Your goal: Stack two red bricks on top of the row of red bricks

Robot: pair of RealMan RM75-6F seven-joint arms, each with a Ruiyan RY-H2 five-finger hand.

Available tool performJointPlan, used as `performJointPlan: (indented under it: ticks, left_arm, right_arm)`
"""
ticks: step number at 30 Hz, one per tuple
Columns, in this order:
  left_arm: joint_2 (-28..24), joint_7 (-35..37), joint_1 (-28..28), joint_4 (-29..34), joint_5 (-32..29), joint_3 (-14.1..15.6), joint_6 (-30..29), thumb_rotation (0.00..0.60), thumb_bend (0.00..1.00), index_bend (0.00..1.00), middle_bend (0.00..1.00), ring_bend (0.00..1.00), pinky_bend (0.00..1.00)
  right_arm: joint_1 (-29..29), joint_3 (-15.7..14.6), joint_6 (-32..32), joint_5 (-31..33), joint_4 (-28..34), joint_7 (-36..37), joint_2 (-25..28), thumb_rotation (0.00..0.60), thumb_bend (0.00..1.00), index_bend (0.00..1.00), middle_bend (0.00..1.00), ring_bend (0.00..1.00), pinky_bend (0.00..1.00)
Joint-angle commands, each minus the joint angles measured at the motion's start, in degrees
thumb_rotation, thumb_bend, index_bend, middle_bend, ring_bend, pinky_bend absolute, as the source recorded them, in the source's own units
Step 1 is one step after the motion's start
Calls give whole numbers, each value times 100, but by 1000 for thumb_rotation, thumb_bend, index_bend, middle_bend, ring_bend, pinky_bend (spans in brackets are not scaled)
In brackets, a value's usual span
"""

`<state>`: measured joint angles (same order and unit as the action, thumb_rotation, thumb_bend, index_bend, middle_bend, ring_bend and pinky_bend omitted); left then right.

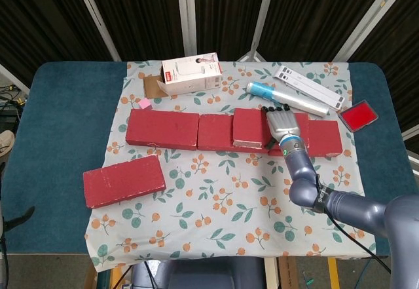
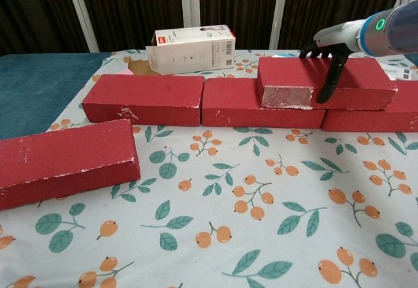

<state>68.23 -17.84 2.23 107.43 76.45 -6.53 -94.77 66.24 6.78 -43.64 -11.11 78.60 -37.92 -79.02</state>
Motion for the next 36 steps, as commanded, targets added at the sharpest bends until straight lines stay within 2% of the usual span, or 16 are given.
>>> performJointPlan:
  ticks: [1,13,16,21,27,36]
  left_arm:
    - [3,-13,-2,-3,-4,1,3,600,0,56,0,0,124]
    - [33,-59,-12,-13,-23,-13,-4,600,0,56,0,0,124]
    - [35,-62,-10,-12,-25,-15,-11,600,0,57,0,0,124]
    - [41,-68,-12,-15,-36,-21,-12,600,0,56,0,0,124]
    - [44,-88,-11,-22,-25,-15,-22,600,0,55,0,0,124]
    - [59,-113,-4,-24,-27,-21,-50,600,0,53,0,0,124]
  right_arm:
    - [-8,-15,45,12,-37,25,-27,600,18,326,402,182,0]
    - [-6,-49,99,-48,-124,118,-74,600,19,326,398,182,0]
    - [9,-61,91,-35,-104,111,-69,600,20,314,356,171,0]
    - [33,-74,80,-3,-57,105,-38,600,19,204,238,98,0]
    - [99,-112,71,135,57,35,43,600,19,139,151,17,0]
    - [181,-176,54,346,124,-42,85,600,19,13,49,0,0]
